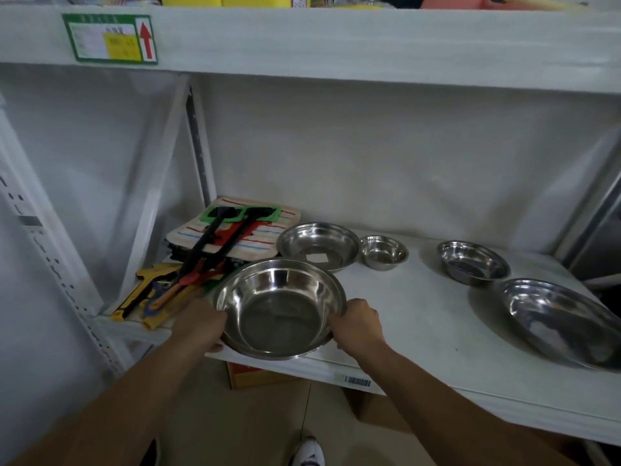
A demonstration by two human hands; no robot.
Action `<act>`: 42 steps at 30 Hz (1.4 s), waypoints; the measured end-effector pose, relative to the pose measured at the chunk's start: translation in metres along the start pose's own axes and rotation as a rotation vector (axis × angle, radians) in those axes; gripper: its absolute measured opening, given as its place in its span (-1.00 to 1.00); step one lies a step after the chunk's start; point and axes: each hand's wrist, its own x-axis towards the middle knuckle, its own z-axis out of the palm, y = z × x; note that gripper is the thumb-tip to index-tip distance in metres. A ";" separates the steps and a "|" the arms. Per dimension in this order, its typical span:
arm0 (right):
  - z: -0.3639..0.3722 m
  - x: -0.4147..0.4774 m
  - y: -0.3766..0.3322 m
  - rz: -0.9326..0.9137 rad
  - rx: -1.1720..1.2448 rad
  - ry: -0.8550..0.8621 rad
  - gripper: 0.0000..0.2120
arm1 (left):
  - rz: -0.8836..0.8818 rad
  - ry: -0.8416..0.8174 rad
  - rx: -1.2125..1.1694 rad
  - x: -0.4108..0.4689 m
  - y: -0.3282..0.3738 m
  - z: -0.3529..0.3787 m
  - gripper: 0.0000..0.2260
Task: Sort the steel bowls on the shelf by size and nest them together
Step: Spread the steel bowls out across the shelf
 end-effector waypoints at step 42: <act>-0.213 0.007 0.185 0.604 1.318 0.813 -0.90 | 0.180 -0.022 -0.343 0.184 0.157 0.122 -0.63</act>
